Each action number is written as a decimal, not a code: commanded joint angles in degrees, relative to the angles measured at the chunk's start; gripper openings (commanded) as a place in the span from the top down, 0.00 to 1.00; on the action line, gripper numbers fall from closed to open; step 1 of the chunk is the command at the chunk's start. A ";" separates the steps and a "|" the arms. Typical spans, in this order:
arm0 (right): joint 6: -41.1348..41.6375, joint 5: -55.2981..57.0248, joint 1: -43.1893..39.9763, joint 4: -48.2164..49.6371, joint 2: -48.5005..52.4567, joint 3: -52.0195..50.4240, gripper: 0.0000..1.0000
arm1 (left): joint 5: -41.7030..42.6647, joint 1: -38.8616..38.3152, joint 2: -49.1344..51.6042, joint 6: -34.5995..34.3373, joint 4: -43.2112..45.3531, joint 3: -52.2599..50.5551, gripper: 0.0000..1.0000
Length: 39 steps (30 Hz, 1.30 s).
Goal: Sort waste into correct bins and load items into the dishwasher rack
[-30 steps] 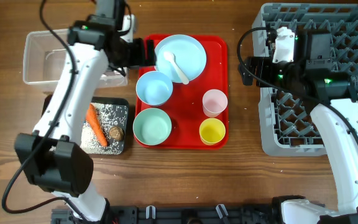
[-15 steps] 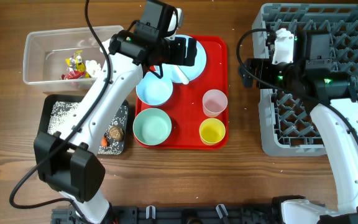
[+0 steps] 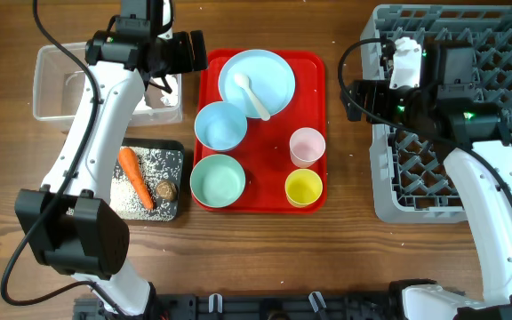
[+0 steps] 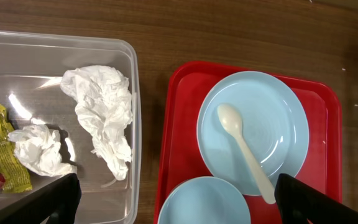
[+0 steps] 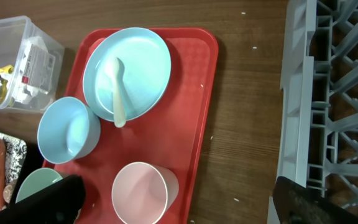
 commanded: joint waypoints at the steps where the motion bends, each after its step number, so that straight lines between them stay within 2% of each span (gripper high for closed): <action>1: -1.07 -1.09 -0.11 -0.35 0.44 0.68 0.00 | -0.35 0.20 0.42 0.74 -0.09 -0.11 0.00; 22: -0.79 -1.09 -0.13 -1.86 0.44 0.68 0.00 | -0.35 0.20 0.42 0.76 -0.09 -0.11 0.00; 25: -0.79 -1.07 -0.13 -1.81 0.44 0.68 0.00 | -0.11 0.20 0.42 0.72 5.53 -0.09 0.00; 35: 0.37 -1.11 -0.11 1.53 0.44 0.70 0.00 | 1.31 0.20 0.42 0.72 5.33 -0.09 0.00; 39: 1.79 -1.31 -0.13 -0.22 0.44 2.95 0.05 | 3.50 -1.07 0.20 3.80 4.00 1.38 0.00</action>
